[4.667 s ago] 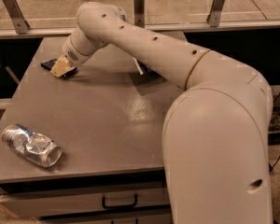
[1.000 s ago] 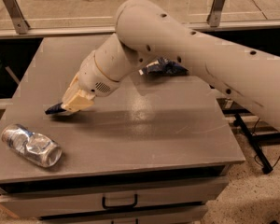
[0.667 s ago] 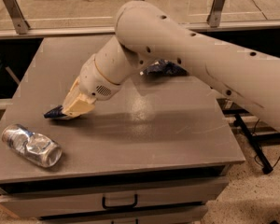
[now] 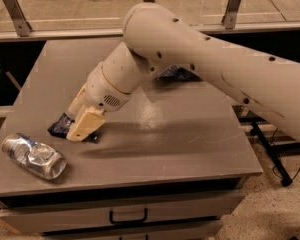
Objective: Move rxbar blueberry near redbull can
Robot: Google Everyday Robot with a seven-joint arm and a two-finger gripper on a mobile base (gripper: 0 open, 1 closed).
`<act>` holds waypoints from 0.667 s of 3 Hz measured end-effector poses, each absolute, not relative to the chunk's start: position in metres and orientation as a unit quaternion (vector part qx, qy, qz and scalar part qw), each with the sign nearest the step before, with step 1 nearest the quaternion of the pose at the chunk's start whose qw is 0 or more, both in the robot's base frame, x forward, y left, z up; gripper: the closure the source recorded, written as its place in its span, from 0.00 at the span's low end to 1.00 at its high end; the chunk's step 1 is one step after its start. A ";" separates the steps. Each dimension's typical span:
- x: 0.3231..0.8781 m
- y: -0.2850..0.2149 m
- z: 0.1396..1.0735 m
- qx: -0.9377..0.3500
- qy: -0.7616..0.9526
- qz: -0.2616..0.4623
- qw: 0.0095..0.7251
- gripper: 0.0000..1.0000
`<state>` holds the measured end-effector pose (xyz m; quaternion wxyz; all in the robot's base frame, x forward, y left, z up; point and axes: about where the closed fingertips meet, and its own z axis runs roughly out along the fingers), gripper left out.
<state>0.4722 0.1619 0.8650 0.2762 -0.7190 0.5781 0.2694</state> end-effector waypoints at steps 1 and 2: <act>0.477 0.156 0.872 -0.719 0.580 0.261 0.280 0.00; 0.505 0.135 0.902 -0.698 0.595 0.226 0.326 0.00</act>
Offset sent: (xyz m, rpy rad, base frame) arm 0.0748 -0.0604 0.0824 0.0733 -0.2166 -0.2369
